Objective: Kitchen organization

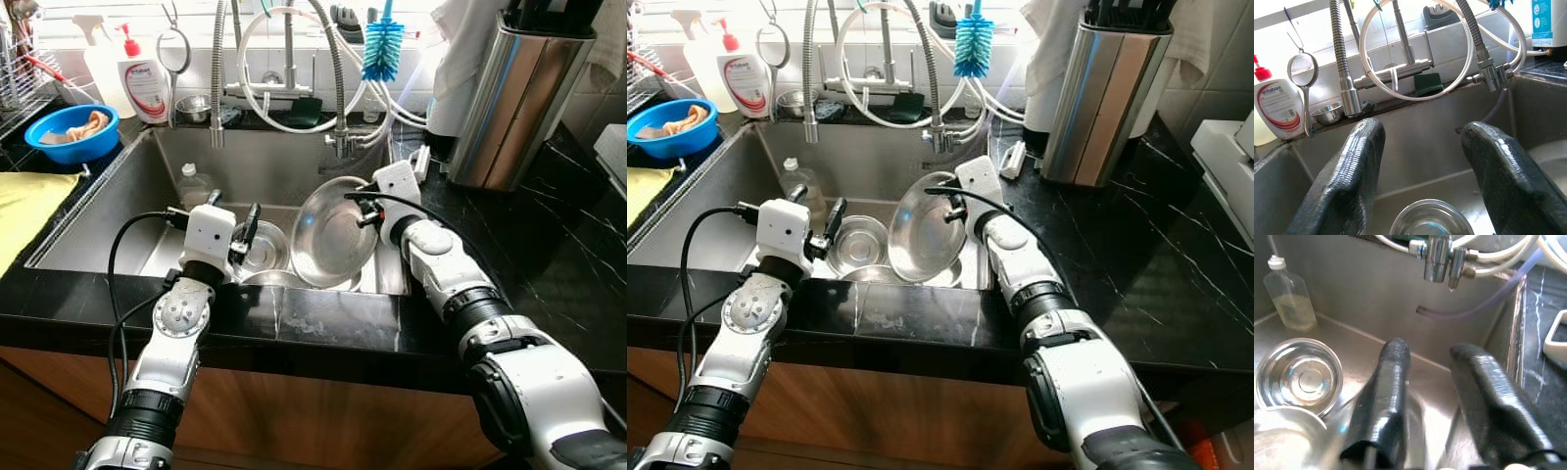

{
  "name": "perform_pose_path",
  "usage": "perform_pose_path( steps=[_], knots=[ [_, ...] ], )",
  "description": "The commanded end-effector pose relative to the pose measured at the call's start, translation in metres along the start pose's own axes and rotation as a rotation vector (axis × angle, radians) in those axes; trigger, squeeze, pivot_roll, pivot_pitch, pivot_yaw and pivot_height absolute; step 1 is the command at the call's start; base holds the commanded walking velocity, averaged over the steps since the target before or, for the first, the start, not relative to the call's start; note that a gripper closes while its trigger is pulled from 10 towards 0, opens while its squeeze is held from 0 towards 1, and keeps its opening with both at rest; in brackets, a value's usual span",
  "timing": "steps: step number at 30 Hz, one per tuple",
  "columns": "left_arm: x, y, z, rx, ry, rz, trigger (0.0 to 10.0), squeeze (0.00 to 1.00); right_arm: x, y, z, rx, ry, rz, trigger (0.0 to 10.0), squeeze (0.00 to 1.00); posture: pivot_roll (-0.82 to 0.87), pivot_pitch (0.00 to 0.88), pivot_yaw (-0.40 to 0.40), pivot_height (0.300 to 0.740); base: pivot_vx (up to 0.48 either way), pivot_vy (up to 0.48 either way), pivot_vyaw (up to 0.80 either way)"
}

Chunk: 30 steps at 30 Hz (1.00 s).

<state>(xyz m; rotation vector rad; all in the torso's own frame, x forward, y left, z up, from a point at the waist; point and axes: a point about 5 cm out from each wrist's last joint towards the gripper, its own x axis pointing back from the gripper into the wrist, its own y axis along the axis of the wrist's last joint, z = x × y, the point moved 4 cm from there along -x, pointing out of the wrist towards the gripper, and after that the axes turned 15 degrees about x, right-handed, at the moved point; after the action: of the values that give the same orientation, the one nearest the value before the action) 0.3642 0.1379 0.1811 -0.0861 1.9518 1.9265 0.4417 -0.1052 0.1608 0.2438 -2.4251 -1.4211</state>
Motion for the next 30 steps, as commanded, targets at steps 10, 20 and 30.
perform_pose_path(
  steps=[10, 20, 30],
  knots=[
    [0.0, 0.005, 0.002, -0.004, 0.007, -0.021, 10.0, 0.0, 0.003, 0.041, -0.023, -0.034, -0.143, -0.189, 10.0, 0.0, -0.01, 0.0, 0.016, 0.74, 0.0, 0.0, 0.0],
    [0.0, 0.007, 0.003, -0.001, 0.009, -0.027, 10.0, 0.0, 0.06, 0.052, -0.042, 0.053, -0.384, -0.407, 10.0, 0.0, -0.03, 0.0, 0.027, 0.74, 0.0, 0.0, 0.0],
    [0.001, 0.007, 0.007, -0.009, 0.006, -0.02, 10.0, 0.0, 0.136, 0.021, -0.046, 0.003, -0.562, -0.388, 10.0, 0.0, -0.06, 0.0, 0.048, 0.74, 0.0, 0.0, 0.0]
  ],
)
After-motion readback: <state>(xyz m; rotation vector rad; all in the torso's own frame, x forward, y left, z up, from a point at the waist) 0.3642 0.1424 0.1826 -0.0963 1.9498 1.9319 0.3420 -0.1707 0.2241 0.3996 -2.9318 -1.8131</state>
